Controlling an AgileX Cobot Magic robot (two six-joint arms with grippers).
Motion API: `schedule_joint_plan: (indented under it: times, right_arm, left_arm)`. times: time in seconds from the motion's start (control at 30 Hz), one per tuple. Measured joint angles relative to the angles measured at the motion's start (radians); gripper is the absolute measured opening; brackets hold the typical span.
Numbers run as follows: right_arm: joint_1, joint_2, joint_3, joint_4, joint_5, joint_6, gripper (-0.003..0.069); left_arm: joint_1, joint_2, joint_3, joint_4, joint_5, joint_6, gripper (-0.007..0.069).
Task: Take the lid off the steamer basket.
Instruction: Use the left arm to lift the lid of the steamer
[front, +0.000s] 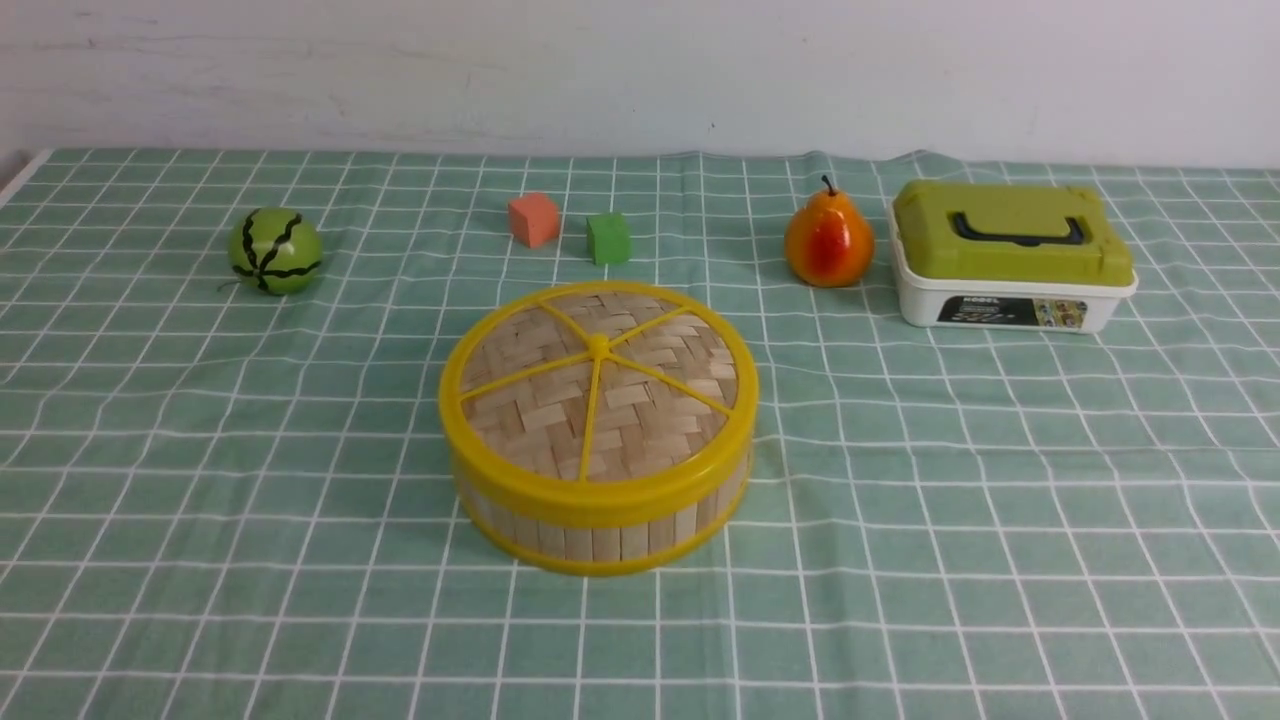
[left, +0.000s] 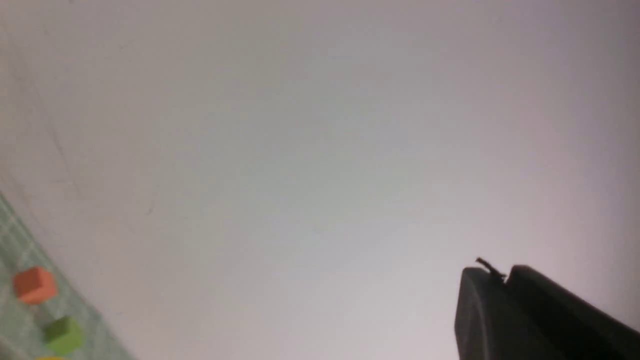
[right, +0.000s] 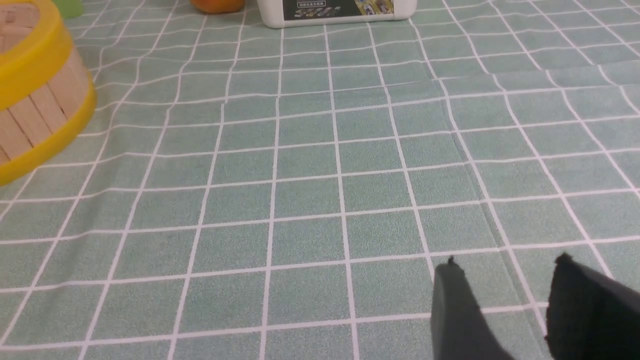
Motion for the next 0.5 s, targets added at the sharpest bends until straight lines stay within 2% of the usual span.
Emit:
schedule_joint_plan:
  times: [0.03, 0.07, 0.13, 0.17, 0.23, 0.3, 0.37, 0.43, 0.5]
  right_arm:
    - [0.0, 0.0, 0.0, 0.0, 0.0, 0.0, 0.0241]
    - [0.0, 0.0, 0.0, 0.0, 0.0, 0.0, 0.0241]
    - [0.0, 0.0, 0.0, 0.0, 0.0, 0.0, 0.0241]
    - [0.0, 0.0, 0.0, 0.0, 0.0, 0.0, 0.0241]
    - [0.0, 0.0, 0.0, 0.0, 0.0, 0.0, 0.0241]
    - [0.0, 0.0, 0.0, 0.0, 0.0, 0.0, 0.0241]
    - [0.0, 0.0, 0.0, 0.0, 0.0, 0.0, 0.0241]
    - [0.0, 0.0, 0.0, 0.0, 0.0, 0.0, 0.0241]
    - [0.0, 0.0, 0.0, 0.0, 0.0, 0.0, 0.0241]
  left_arm:
    - [0.0, 0.022, -0.023, 0.006, 0.017, 0.011, -0.0001]
    - [0.0, 0.123, -0.105, 0.046, 0.165, 0.096, -0.0013]
    - [0.0, 0.208, -0.159, 0.065, 0.307, 0.151, -0.0013]
    - [0.0, 0.329, -0.222, 0.074, 0.468, 0.187, -0.0013]
    - [0.0, 0.423, -0.263, 0.075, 0.562, 0.2, -0.0013]
    - [0.0, 0.639, -0.36, 0.102, 0.799, 0.223, -0.0013]
    - [0.0, 0.713, -0.401, 0.129, 0.863, 0.232, -0.0013]
    - [0.0, 0.909, -0.537, 0.225, 1.009, 0.243, -0.0013]
    - [0.0, 0.995, -0.612, 0.267, 1.09, 0.244, -0.0013]
